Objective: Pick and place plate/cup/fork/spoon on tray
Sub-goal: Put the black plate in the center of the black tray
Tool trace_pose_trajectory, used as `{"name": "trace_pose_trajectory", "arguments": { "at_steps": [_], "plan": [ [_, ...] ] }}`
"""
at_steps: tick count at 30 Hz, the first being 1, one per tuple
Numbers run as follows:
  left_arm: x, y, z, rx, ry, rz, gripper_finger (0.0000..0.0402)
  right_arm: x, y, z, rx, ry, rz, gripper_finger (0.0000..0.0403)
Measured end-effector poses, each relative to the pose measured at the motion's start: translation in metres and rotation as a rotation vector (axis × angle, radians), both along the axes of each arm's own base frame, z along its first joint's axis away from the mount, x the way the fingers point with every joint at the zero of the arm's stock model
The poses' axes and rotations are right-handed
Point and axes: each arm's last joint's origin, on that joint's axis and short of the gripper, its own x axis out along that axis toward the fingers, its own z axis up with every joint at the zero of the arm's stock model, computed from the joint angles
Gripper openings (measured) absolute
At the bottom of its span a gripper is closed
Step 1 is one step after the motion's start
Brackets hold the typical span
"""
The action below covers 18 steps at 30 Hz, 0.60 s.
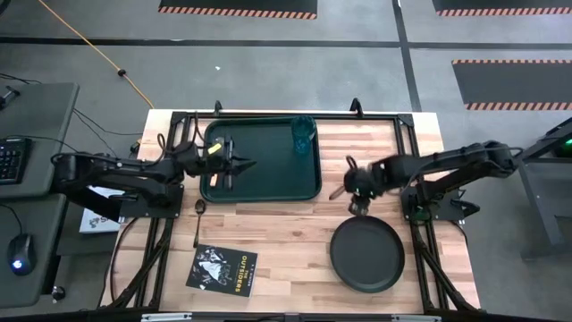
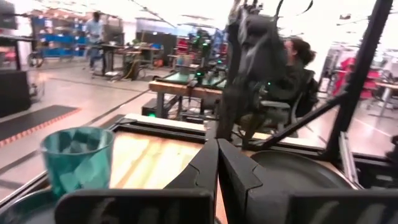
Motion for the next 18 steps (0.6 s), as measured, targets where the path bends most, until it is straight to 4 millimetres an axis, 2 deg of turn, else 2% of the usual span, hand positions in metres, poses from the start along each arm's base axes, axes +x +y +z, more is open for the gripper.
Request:
{"name": "trace_pose_trajectory", "arguments": {
  "at_steps": [4, 8, 12, 18],
  "plan": [
    [0.0, -0.005, 0.002, 0.041, -0.009, -0.02, 0.0, -0.021, 0.013, -0.042, 0.119, 0.142, -0.042, 0.0173],
    [0.0, -0.006, 0.002, 0.055, -0.01, -0.019, 0.0, -0.036, 0.02, -0.07, 0.146, 0.195, -0.067, 0.0173],
    [0.0, -0.004, 0.002, 0.057, -0.009, -0.011, 0.0, -0.041, 0.024, -0.083, 0.157, 0.178, -0.069, 0.0173],
    [0.0, -0.003, 0.002, 0.089, -0.006, -0.002, 0.0, -0.042, 0.026, -0.091, 0.172, 0.141, -0.07, 0.0173]
  ]
}}
